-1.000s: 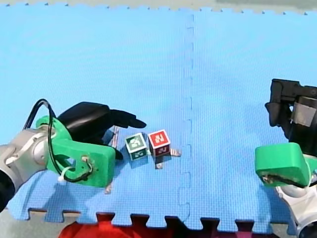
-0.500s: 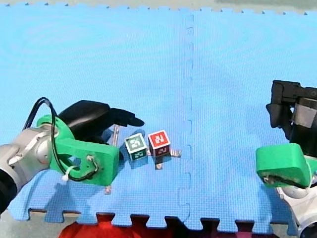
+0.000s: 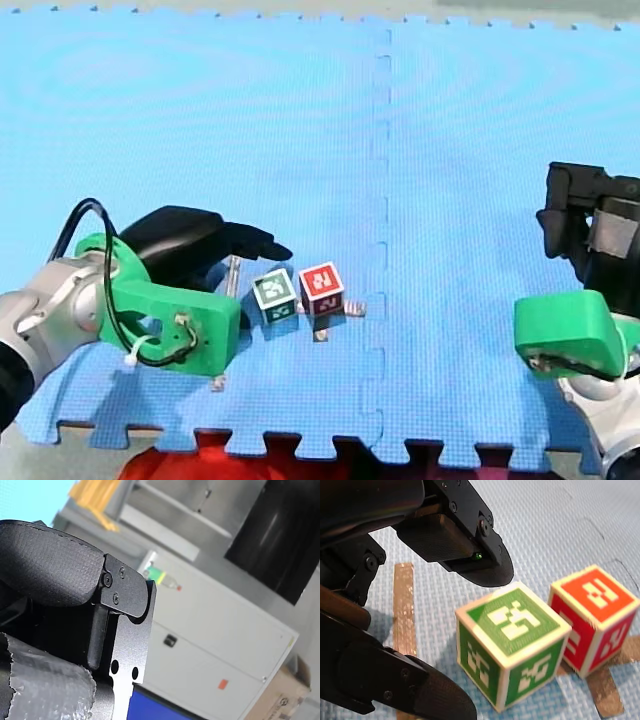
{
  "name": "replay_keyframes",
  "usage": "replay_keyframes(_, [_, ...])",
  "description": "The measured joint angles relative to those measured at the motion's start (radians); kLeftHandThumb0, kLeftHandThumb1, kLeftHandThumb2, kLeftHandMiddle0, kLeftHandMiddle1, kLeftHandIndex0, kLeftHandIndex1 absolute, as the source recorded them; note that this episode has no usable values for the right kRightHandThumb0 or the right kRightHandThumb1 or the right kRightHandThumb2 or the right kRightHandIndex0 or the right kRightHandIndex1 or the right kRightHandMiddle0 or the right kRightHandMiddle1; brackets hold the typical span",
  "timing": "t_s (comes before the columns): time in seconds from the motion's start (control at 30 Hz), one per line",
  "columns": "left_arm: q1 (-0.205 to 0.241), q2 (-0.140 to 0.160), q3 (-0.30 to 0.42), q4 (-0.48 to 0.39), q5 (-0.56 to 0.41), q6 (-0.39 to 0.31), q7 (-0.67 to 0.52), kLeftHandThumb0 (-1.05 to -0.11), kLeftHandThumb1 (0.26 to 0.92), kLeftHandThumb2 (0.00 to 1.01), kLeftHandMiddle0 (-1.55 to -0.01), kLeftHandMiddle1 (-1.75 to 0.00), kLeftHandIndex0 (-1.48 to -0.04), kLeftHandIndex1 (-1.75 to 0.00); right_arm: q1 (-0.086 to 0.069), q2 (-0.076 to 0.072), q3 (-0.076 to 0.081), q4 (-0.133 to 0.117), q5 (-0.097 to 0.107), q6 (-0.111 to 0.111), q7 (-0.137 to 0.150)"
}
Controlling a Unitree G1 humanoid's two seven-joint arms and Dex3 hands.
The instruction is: Stack cube left
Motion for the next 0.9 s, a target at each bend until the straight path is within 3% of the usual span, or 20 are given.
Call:
replay_keyframes(0.3, [-0.011, -0.004, 0.026, 0.010, -0.056, 0.009, -0.113, -0.812, 0.698, 0.00, -0.75, -1.74, -0.62, 0.00, -0.001, 0.000, 0.004, 0.001, -0.006, 0.001, -0.010])
replay_keyframes(0.7, [-0.010, -0.013, 0.029, -0.011, -0.056, 0.036, -0.112, -0.850, 0.706, 0.00, -0.84, -1.75, -0.64, -0.01, -0.002, 0.000, 0.004, 0.007, -0.004, 0.000, -0.010])
replay_keyframes(0.8, [-0.009, -0.017, 0.032, -0.012, -0.056, 0.045, -0.097, -0.845, 0.716, 0.01, -0.85, -1.75, -0.77, -0.07, -0.004, 0.000, 0.004, 0.012, -0.004, 0.000, -0.010])
replay_keyframes(0.9, [-0.003, -0.021, 0.032, -0.018, -0.044, 0.043, -0.020, -0.763, 0.756, 0.02, -0.88, -1.75, -0.97, -0.16, -0.006, 0.000, 0.004, 0.015, -0.004, 0.000, -0.011])
